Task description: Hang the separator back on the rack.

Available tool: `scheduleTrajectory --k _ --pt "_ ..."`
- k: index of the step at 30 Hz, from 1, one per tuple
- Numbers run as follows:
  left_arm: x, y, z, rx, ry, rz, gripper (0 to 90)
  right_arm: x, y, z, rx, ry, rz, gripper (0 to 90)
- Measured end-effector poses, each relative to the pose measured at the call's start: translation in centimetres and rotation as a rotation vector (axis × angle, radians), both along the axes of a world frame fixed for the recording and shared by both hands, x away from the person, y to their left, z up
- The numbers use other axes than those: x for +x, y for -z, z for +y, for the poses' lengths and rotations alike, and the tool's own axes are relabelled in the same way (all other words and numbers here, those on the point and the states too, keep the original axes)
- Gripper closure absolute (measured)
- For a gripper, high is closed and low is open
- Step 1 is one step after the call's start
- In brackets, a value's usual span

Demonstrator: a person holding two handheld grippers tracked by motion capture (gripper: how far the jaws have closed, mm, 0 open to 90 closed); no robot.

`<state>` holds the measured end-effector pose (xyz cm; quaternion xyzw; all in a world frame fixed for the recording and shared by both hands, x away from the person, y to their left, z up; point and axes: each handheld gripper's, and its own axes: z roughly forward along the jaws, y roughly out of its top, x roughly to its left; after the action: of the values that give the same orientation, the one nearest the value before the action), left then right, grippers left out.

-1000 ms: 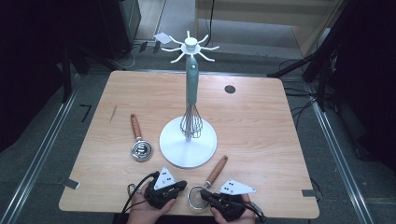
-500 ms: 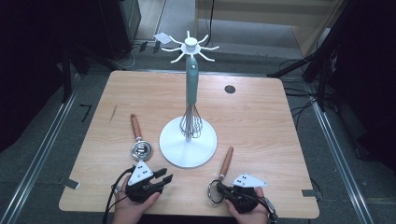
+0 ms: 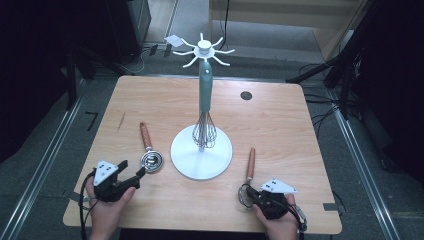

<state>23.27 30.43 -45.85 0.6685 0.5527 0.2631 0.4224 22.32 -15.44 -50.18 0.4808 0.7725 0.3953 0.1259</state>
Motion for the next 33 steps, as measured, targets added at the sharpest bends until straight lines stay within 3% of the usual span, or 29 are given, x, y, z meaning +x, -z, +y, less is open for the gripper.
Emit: scheduleTrajectory --k 8,15,24,33 --pt "0.9 0.6 4.8 -0.028 -0.127 0.023 28.5 0.8 0.0 -1.3 -0.018 0.041 -0.006 90.0" --pt "1.2 1.1 6.5 -0.036 -0.179 0.038 28.6 1.6 0.0 -3.1 -0.032 0.092 -0.005 89.7" --pt "1.5 1.7 7.2 -0.032 -0.178 0.061 28.2 2.2 -0.1 -4.7 -0.044 0.139 -0.015 84.6" --pt "1.6 2.0 7.4 -0.068 -0.173 0.058 28.7 2.3 -1.8 -5.2 -0.017 0.182 -0.055 71.3"
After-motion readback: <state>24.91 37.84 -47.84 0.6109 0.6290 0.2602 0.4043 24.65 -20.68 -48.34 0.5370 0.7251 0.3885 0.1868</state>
